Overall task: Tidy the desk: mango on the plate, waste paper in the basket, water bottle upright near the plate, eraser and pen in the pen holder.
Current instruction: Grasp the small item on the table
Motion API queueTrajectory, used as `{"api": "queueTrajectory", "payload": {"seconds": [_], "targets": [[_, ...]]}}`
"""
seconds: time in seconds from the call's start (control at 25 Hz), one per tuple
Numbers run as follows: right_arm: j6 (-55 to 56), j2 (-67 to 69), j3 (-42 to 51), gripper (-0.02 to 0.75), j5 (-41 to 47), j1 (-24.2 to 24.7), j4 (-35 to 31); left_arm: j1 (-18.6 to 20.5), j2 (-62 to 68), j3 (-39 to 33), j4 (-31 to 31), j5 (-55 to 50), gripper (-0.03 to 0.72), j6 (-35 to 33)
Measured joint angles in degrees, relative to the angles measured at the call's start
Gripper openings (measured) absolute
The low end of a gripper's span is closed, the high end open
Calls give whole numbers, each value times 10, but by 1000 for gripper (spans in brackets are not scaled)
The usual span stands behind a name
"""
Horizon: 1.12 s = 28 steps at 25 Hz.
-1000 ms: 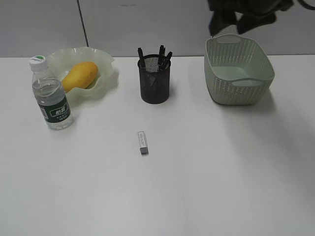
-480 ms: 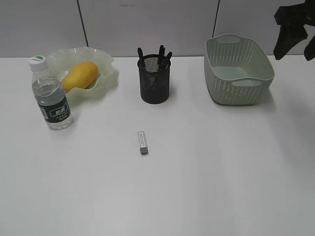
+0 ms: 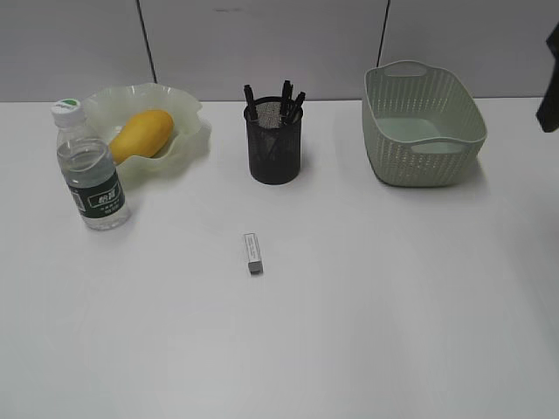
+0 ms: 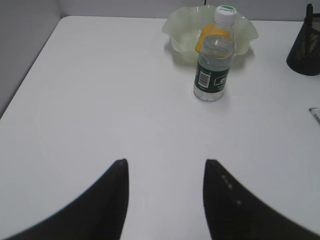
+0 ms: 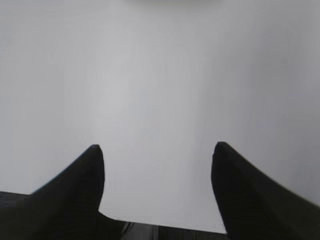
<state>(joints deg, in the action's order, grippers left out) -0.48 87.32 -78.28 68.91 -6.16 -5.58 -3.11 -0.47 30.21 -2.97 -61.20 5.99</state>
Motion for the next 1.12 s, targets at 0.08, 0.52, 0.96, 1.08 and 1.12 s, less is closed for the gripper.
{"api": "queueTrajectory", "payload": {"seconds": [0.08,0.52,0.96,1.08,1.12], "targets": [[0,-47,37,529,1,0,1,0,0,0,0,0,372,0],[14,-321,258,459,2,0,2,0,0,0,-1,0,372,0],[2,-660,412,411,6,0,17,0,0,0,-1,0,372,0],[0,-747,430,406,7,0,43,0,0,0,-1,0,372,0],[0,-776,435,406,7,0,52,0,0,0,-1,0,372,0]]}}
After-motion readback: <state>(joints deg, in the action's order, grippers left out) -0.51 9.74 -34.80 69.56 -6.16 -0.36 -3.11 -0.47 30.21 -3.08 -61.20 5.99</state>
